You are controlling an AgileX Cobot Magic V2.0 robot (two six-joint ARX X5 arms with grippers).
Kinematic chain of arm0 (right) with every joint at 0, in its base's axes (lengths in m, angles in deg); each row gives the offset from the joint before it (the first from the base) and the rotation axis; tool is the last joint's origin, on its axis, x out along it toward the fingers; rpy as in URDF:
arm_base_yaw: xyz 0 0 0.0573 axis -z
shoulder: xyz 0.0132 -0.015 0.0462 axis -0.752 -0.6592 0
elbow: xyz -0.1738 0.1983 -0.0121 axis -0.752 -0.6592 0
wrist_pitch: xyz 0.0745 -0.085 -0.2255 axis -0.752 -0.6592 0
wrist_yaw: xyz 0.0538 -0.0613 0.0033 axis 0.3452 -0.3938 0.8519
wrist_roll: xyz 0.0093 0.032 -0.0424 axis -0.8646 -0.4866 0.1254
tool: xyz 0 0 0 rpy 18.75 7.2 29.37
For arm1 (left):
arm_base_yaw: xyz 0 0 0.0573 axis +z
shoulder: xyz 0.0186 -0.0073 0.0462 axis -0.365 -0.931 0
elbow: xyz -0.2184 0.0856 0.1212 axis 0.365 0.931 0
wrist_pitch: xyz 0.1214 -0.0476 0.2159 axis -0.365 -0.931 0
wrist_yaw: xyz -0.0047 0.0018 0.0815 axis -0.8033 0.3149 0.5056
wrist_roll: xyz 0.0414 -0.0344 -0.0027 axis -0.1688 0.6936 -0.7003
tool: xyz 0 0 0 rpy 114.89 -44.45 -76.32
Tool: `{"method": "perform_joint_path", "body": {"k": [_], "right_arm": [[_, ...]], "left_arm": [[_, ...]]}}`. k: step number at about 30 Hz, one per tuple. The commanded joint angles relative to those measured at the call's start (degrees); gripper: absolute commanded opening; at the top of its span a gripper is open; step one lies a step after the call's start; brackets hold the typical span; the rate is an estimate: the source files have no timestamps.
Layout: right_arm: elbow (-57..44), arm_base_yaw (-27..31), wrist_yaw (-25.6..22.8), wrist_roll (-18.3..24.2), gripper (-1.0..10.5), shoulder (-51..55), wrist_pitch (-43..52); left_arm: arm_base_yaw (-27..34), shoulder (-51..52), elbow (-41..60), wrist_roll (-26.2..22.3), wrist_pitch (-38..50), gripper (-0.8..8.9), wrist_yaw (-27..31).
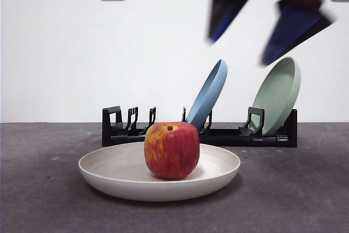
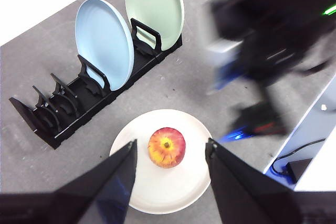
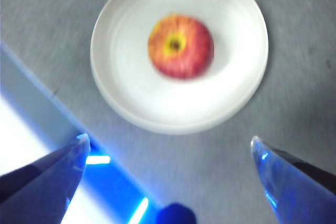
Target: Take the yellow plate from the plate rack,put the plate on the table,take the apple from the table,put the apple in the plate
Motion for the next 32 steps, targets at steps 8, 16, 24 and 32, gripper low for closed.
{"method": "perform_joint_path", "body": {"k": [8, 16, 24, 32], "right_arm": [[0.1, -0.2, 0.2, -0.4, 5.6, 14.1, -16.5], [0.1, -0.2, 6.1, -0.4, -0.1, 19.1, -17.7], [0.1, -0.2, 6.0, -0.3, 0.0, 19.6, -17.7], [0.1, -0.1, 5.9, -0.3, 0.0, 19.6, -17.7]], "left_arm": [[-0.1, 0.0, 0.3, 0.2, -6.2, 1.87, -0.2], [-0.1, 0.0, 0.3, 0.2, -7.9, -0.09, -6.7], [-0.1, 0.0, 0.3, 0.2, -8.2, -0.05, -8.7], [-0.1, 0.0, 0.3, 0.2, -8.3, -0.03, -8.7]]}}
